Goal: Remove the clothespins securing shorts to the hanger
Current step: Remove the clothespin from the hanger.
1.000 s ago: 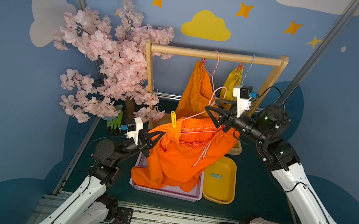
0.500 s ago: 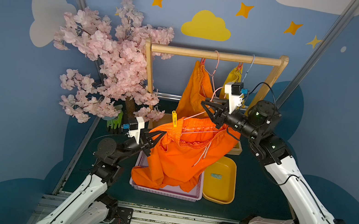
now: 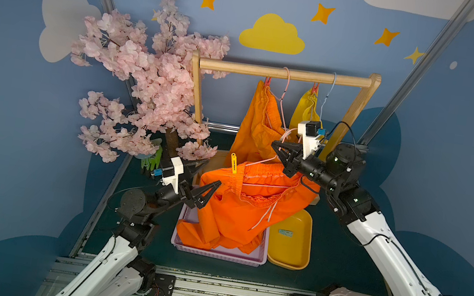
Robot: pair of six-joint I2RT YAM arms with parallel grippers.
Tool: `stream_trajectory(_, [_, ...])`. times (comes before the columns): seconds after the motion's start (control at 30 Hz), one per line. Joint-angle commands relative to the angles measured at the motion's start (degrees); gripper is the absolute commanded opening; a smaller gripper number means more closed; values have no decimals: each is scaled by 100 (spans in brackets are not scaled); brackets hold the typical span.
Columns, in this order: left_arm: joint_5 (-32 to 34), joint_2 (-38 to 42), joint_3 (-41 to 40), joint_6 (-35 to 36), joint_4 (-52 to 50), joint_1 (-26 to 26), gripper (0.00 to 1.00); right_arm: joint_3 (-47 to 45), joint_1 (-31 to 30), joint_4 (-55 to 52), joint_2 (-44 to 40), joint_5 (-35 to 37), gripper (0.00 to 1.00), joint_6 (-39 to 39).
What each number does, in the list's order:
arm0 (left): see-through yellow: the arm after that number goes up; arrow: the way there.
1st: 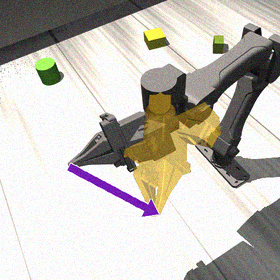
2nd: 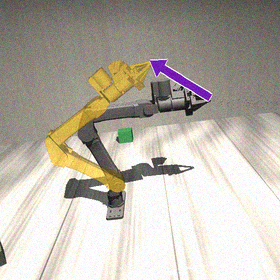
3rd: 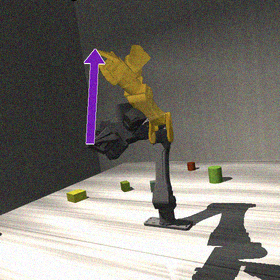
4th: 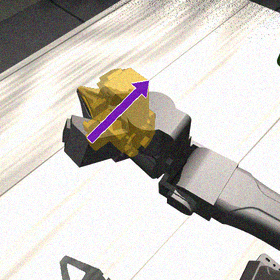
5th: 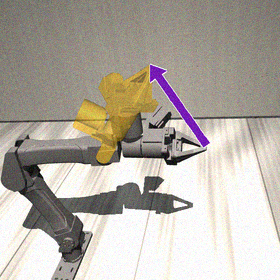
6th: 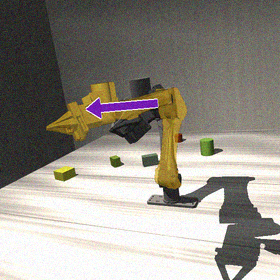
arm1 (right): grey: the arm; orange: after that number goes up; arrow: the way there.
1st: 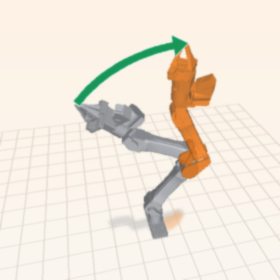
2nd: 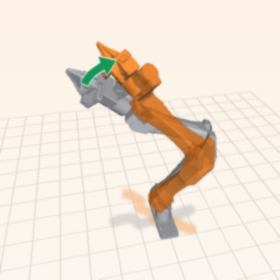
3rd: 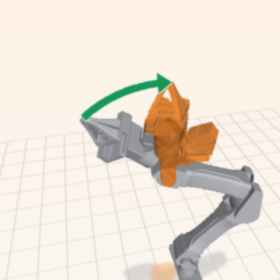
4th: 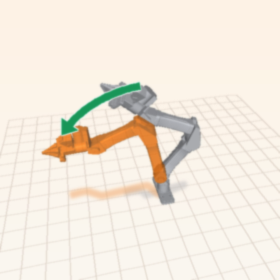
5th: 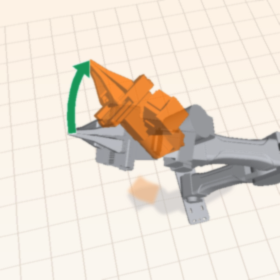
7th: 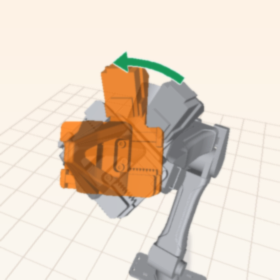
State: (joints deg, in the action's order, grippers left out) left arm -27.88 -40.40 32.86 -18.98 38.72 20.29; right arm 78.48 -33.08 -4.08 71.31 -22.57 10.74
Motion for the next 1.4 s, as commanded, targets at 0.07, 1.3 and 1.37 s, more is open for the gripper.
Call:
stream_trajectory(0.07, [-292,-168,304,27,-203,-3,85,-98,99,589,-111,-601,0,174])
stream_trajectory(1.3, [-1446,-1412,2296,-662,-2961,11,25,-500,-203,1113,-135,-657,0,42])
stream_trajectory(1.37, [-1360,-1388,2280,-641,-2954,16,10,-501,-223,1123,-102,-648,0,38])
